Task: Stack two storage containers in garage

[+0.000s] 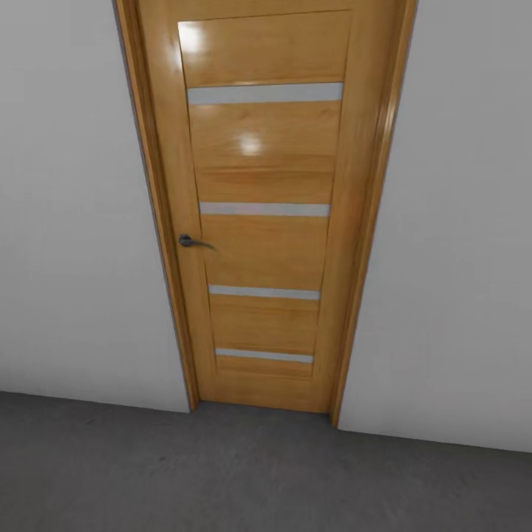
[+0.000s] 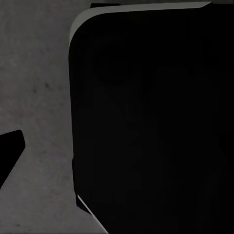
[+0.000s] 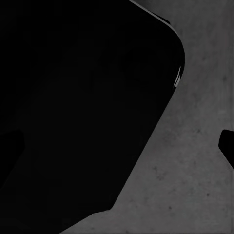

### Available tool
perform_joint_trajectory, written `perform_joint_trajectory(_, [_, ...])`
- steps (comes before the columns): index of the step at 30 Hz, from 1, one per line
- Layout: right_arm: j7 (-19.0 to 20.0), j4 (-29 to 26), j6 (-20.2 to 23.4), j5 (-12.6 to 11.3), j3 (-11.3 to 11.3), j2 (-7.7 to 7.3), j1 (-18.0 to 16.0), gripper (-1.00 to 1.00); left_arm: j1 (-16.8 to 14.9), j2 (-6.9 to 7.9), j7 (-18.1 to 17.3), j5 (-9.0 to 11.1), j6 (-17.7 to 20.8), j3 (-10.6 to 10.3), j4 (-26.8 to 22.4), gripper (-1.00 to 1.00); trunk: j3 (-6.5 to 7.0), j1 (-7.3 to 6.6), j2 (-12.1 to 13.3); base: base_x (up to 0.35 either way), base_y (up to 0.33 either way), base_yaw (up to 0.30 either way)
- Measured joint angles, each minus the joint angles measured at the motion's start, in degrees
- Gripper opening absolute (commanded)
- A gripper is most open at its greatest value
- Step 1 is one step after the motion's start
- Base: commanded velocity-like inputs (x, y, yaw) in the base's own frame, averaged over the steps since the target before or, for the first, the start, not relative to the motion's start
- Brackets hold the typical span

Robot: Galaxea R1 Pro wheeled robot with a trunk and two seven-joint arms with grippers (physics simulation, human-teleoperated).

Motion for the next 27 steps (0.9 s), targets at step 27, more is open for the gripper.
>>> perform_joint_trajectory(27, [0.00,0.01,0.01,-0.07,-0.02,0.00,0.00,1.00,0.00,0.00,0.00,0.02,0.05,-0.01,-0.01,1.00,0.00,-0.03,0.00,0.216,0.072,0.000])
